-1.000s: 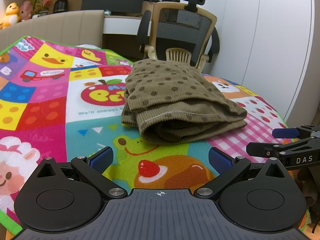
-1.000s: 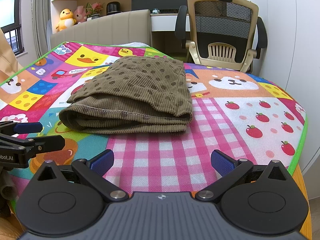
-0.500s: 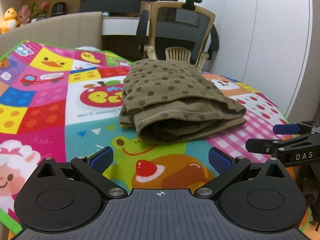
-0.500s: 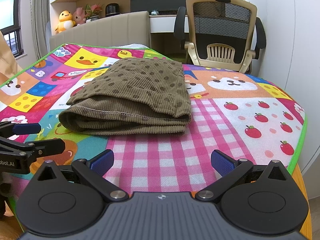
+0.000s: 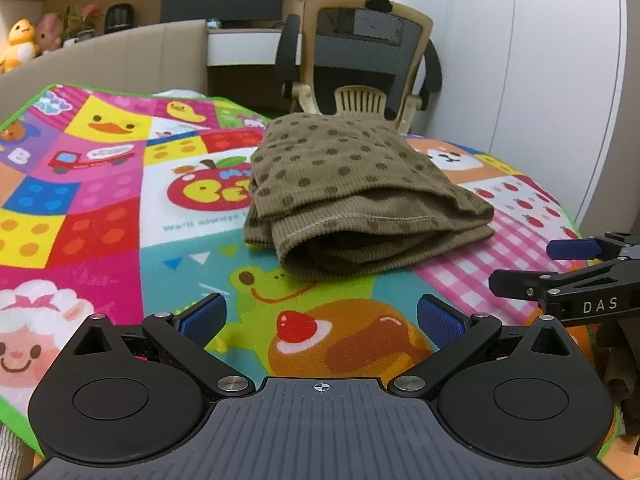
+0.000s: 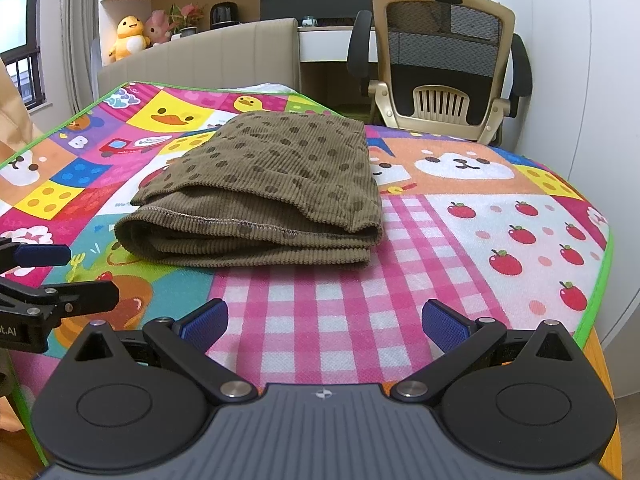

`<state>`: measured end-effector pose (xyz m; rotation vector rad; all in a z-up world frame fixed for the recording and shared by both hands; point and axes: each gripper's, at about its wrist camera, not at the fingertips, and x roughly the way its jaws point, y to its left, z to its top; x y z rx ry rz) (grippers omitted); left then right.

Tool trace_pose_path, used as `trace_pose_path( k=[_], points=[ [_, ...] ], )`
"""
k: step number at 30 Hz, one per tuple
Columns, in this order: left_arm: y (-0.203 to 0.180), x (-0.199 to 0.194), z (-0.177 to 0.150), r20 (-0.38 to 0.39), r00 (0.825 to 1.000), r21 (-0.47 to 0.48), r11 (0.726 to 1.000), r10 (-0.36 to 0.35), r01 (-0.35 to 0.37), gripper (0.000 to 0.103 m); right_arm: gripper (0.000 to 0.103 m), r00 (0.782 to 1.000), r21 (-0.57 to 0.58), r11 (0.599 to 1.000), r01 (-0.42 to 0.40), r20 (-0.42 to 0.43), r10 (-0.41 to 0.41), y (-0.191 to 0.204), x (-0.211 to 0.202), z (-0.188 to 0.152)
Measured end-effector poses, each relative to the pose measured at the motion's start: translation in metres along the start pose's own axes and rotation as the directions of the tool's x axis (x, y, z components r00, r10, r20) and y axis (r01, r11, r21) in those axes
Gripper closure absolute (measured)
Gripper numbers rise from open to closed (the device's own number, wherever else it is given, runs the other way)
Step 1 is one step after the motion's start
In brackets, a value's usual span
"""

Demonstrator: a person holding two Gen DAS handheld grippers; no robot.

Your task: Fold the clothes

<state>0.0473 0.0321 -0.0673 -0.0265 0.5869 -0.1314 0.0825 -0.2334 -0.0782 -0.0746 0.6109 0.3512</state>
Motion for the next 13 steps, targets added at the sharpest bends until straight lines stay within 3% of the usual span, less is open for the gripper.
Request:
trace_pose_path(
  k=[13],
  points=[
    [0.0003,-0.0025,0.0024,0.018,0.999,0.002,1.000,0.028,-0.028,0.000,0.000,1.000,-0.001,1.000,-0.016,-0.006,0.016,-0.0014,-0.0007,0.0000]
  ],
)
